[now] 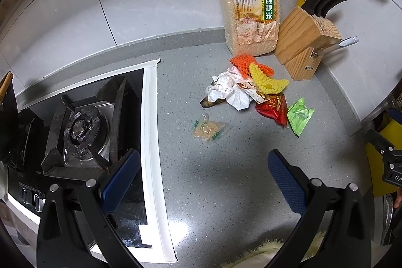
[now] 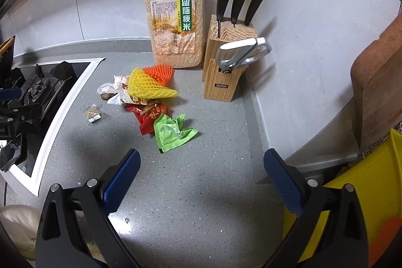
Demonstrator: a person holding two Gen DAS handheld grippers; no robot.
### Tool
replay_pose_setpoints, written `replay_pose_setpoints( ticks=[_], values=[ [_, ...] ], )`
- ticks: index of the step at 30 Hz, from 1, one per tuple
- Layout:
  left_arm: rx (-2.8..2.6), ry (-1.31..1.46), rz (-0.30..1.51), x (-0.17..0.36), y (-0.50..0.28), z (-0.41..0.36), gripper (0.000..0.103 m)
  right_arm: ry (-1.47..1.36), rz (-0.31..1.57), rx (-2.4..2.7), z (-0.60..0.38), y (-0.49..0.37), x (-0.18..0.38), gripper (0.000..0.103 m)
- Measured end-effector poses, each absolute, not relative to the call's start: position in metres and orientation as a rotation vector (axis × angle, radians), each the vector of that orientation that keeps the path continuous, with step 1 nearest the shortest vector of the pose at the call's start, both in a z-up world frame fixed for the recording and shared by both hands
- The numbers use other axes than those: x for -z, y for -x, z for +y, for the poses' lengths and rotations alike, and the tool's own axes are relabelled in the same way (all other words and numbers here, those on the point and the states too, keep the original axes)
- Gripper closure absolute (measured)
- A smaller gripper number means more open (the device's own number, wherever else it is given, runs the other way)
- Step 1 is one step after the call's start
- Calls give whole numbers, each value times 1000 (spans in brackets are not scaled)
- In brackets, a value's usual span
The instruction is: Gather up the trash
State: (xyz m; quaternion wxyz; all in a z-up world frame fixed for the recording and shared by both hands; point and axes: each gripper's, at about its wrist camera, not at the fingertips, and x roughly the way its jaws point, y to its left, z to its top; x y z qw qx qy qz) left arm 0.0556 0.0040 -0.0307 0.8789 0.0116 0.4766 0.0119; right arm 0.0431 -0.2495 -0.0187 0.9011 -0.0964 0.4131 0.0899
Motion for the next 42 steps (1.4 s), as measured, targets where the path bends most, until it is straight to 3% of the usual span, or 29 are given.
replay_pose_setpoints(
  ticks=[23,30,40,42],
  values=[
    [30,-30,1036,53,-69,-3,3,194,870,-186,-250,-45,19,7],
    [59,-38,994,87,-89,7,3,190,883,-191,-251,-39,25,7],
    [58,-116,1092,141,-149,4,4,166,895,-174,-255,-29,29,7],
    [37,-140,1132,155,-160,3,8,158,897,-173,-256,-29,30,7]
  ],
)
